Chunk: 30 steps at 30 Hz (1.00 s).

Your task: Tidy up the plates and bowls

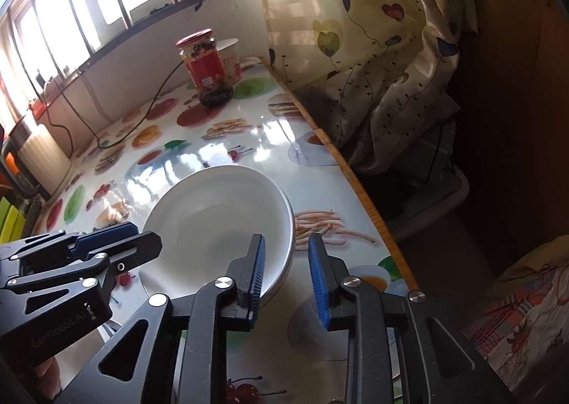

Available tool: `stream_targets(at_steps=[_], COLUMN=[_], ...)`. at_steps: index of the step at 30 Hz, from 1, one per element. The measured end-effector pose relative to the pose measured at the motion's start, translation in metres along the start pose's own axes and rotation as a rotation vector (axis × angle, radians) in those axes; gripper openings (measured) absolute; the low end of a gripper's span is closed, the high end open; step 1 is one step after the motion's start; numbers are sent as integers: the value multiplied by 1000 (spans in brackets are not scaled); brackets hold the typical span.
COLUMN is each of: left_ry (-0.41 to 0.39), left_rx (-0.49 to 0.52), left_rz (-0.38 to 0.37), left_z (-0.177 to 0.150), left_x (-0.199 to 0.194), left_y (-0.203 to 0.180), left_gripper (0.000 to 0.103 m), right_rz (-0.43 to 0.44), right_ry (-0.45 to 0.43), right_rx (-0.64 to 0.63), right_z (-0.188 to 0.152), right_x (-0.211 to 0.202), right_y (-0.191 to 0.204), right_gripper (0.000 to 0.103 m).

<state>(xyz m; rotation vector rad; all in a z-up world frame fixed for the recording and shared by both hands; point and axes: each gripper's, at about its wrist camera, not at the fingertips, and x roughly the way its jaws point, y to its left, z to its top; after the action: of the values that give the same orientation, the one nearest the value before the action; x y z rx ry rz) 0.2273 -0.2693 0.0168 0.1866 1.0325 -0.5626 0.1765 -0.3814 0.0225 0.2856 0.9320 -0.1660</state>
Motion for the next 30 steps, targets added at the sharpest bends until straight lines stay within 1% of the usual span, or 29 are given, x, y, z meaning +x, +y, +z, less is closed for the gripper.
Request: stream_targets(at_steps=[4, 6, 13, 30], left_ry=[1, 1, 1, 0], left_rx=[-2, 1, 6, 4], left_rz=[-4, -2, -9, -7], left_z=[0, 0, -1, -1], left_x=[1, 1, 1, 0], left_y=[-1, -1, -3, -3], left_gripper=[22, 21, 14, 14], right_rz=[4, 8, 5, 7], right_ry=[0, 0, -9, -9], right_rx=[-2, -6, -2, -4], right_z=[0, -1, -1, 0], right_x=[0, 0, -1, -1], right_y=[1, 2, 4, 3], right_gripper=[21, 18, 16, 15])
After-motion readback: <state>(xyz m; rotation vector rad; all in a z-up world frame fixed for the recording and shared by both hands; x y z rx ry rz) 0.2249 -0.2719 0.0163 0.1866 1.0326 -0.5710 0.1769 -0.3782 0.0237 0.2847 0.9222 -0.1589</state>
